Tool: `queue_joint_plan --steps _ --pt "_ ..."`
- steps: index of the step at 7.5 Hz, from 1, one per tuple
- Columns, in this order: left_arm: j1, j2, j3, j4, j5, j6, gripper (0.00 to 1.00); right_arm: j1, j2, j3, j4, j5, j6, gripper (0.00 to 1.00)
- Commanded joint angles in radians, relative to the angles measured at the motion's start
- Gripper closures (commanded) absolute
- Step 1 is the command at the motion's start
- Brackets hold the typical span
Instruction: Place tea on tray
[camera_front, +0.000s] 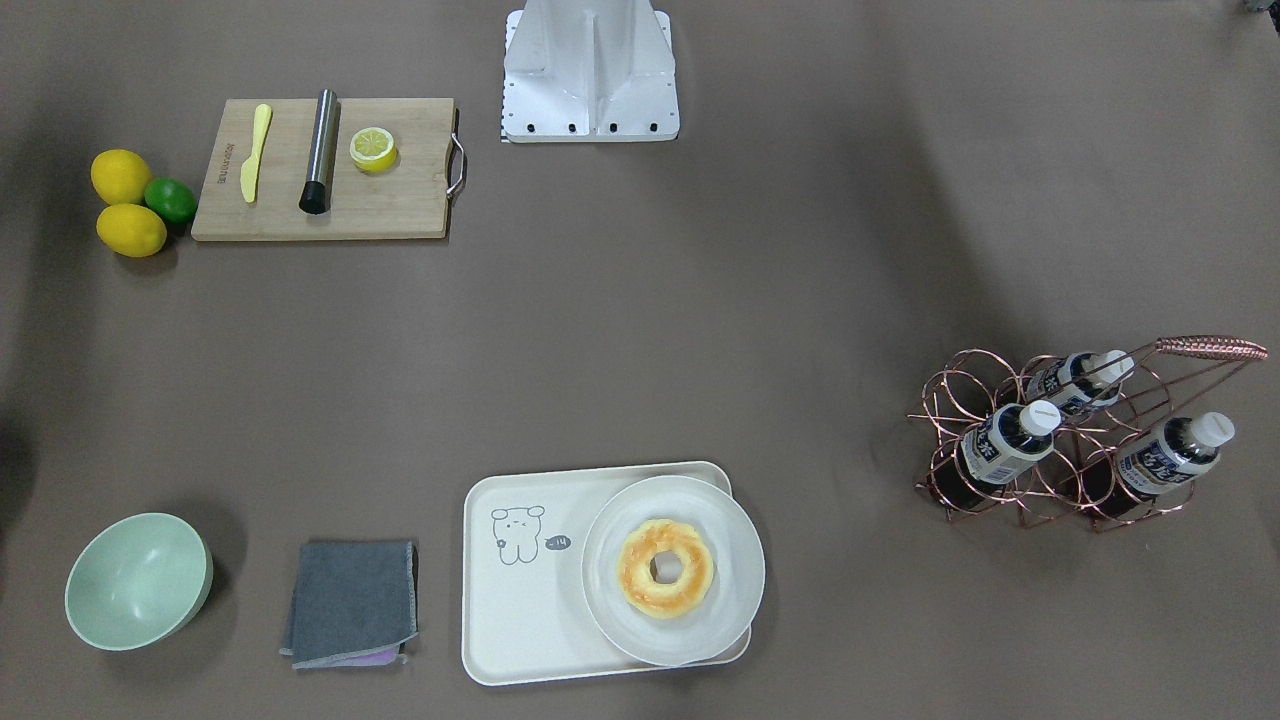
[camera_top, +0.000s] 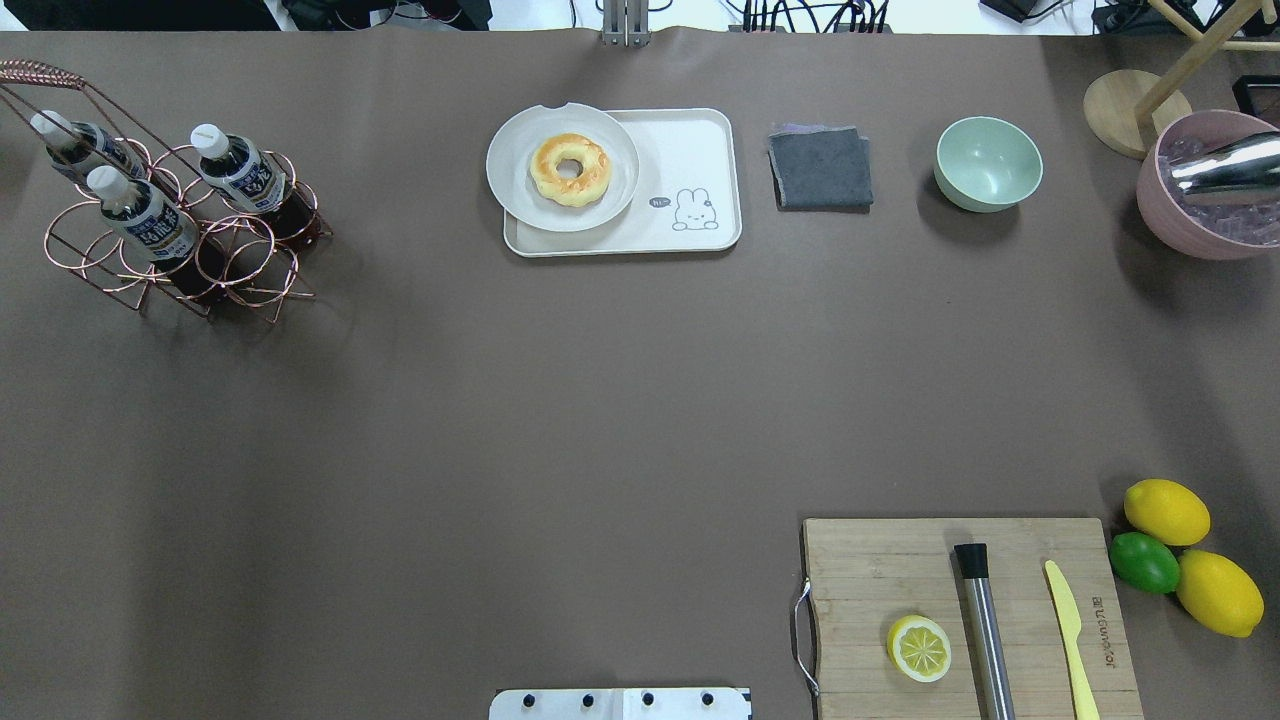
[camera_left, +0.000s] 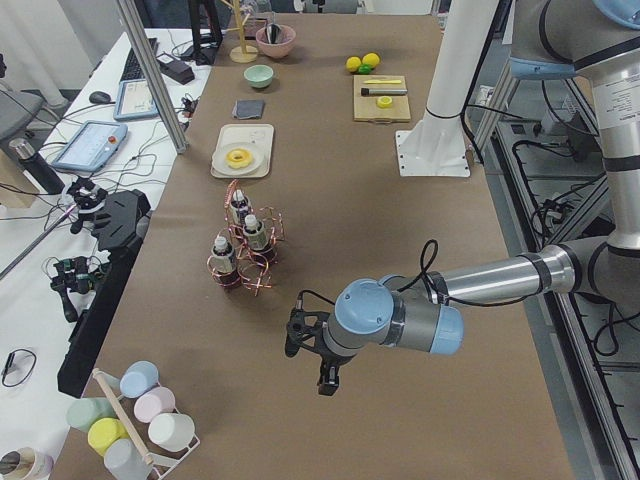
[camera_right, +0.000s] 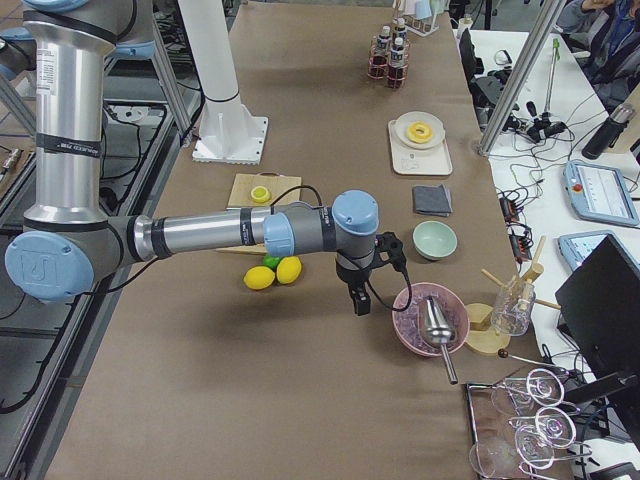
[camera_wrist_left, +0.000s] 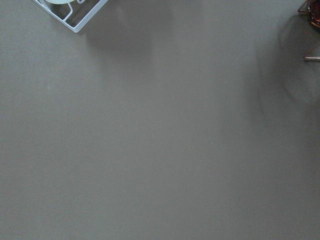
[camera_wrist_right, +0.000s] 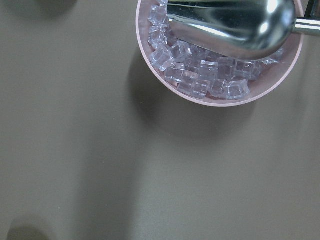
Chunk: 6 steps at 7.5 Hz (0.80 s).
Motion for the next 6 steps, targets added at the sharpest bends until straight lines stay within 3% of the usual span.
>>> queue_joint_plan --steps 1,4,6 --pt "0.006 0.004 -0.014 -0.001 -0.01 0.0 0.03 0.0 -0.001 0.003 0.001 0.001 -0.001 0.0" --pt "0.006 0.012 -0.096 -0.001 -0.01 -0.021 0.05 0.0 -0.009 0.021 0.001 0.001 -0.001 0.0" --pt "0.037 0.011 -0.17 0.0 -0.1 -0.082 0.04 0.0 -0.012 0.021 0.0 0.005 0.0 0.0"
